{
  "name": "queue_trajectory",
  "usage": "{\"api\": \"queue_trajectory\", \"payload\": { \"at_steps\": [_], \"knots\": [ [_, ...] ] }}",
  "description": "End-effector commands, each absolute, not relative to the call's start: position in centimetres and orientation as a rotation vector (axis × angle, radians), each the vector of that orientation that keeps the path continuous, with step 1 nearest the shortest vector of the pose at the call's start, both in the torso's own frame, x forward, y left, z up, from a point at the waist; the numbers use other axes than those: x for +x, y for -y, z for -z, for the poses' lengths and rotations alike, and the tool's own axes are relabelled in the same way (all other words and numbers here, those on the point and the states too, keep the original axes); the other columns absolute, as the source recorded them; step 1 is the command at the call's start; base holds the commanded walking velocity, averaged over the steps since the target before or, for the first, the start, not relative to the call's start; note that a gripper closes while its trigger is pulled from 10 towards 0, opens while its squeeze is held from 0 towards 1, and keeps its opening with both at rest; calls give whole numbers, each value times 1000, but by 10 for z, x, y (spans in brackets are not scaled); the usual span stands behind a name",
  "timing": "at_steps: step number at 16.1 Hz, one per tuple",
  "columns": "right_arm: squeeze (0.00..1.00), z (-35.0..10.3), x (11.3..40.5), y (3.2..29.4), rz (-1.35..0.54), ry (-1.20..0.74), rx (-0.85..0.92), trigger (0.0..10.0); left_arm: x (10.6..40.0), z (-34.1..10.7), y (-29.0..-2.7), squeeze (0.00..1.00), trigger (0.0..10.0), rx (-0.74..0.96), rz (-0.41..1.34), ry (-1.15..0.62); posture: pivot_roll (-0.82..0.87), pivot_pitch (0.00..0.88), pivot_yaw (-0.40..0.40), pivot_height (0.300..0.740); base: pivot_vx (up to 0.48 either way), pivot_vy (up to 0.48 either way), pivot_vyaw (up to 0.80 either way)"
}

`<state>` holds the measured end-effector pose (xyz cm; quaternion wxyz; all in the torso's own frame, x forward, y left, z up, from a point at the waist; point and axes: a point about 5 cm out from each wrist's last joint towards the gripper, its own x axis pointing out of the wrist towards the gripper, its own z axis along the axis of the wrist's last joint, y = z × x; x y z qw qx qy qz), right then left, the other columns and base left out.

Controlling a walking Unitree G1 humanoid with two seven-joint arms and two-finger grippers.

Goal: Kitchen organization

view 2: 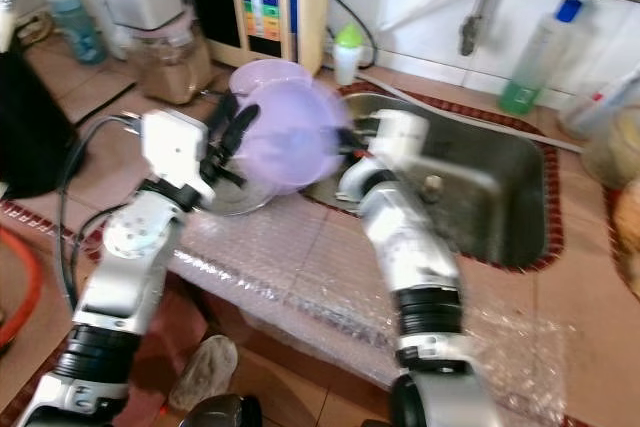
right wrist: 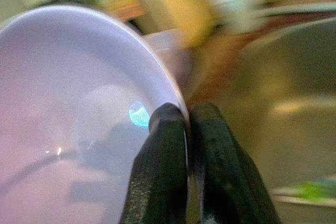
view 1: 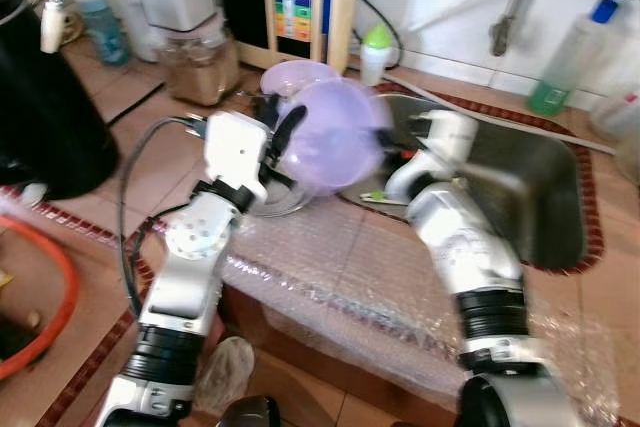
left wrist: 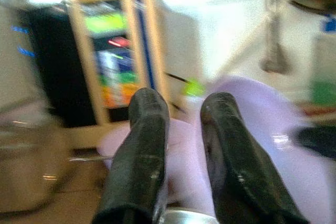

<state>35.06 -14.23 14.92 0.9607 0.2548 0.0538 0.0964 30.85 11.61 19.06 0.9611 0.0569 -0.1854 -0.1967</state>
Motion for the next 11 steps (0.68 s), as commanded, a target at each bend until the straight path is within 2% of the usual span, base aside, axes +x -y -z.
{"api": "queue_trajectory", "payload": {
  "at_steps": [1, 7, 10, 11],
  "knots": [
    [0, -153, 352, 153, -143, -83, 529, 0, 307, -196, -119, 1000, 10000, 112, 387, 403, -34, 21, -4, 740, 0, 0, 0],
    [0, -150, 358, 181, 8, -63, 517, 0, 302, -189, -124, 1000, 10000, 112, 398, 366, -21, 31, -5, 740, 0, 0, 0],
    [0, -133, 358, 215, 247, -141, 349, 0, 292, -168, -120, 1000, 10000, 129, 522, 217, -11, 34, -4, 740, 0, 0, 0],
    [0, -127, 357, 225, 314, -181, 301, 2902, 286, -159, -116, 1000, 10000, 140, 604, 159, -11, 34, -4, 740, 0, 0, 0]
  ]
}}
